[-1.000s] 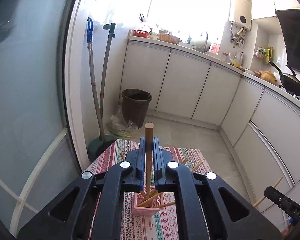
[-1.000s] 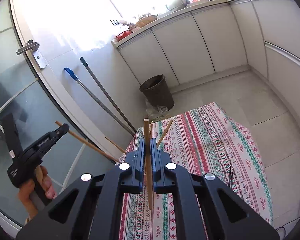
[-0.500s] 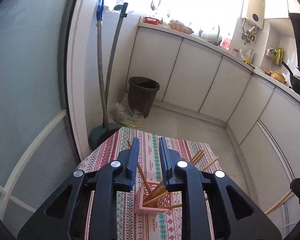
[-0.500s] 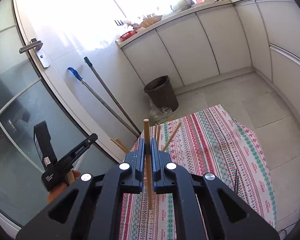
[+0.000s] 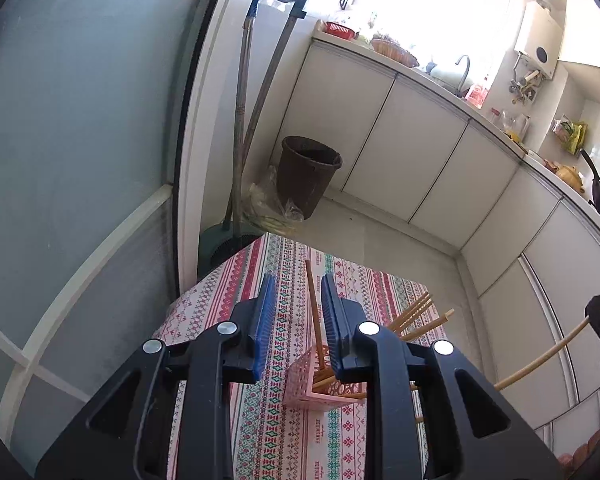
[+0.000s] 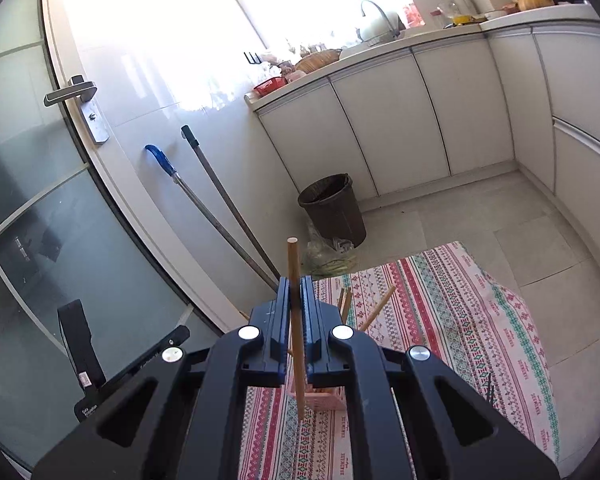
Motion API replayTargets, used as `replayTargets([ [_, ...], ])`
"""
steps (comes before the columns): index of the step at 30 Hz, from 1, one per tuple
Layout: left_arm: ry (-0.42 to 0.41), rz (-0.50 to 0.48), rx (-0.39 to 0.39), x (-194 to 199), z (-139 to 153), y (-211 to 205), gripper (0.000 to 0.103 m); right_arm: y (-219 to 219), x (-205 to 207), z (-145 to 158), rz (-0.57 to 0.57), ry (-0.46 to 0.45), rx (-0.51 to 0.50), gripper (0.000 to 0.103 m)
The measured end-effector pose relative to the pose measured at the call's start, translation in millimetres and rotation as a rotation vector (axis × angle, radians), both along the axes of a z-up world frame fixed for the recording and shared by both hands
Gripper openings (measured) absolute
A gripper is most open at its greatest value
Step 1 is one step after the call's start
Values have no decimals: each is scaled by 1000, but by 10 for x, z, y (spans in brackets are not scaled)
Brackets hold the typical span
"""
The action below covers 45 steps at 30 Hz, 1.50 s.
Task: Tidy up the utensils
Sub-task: 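Open the left tool while the right tool opens, releasing both chopsticks, then move the left tool toward the black chopsticks on the cloth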
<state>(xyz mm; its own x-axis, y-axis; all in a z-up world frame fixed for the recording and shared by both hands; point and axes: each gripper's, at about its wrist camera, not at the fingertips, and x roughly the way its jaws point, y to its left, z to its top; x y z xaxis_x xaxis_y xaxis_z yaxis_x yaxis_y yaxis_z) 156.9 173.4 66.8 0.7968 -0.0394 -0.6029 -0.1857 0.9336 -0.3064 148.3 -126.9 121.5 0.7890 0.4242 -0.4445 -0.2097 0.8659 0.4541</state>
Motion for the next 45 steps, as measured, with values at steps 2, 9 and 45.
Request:
replayTargets([
  [2,3,-5,2,17,-7,-1,23,50,75,8,-9,-10,-4,6],
  [9,9,-13,13,77,-41,-35,24,264,395,-127,-40,-24,-33,6],
  [45,53,-134,184,-119,-449,-838,65,38,92,-1011,-183,62,-372,80],
])
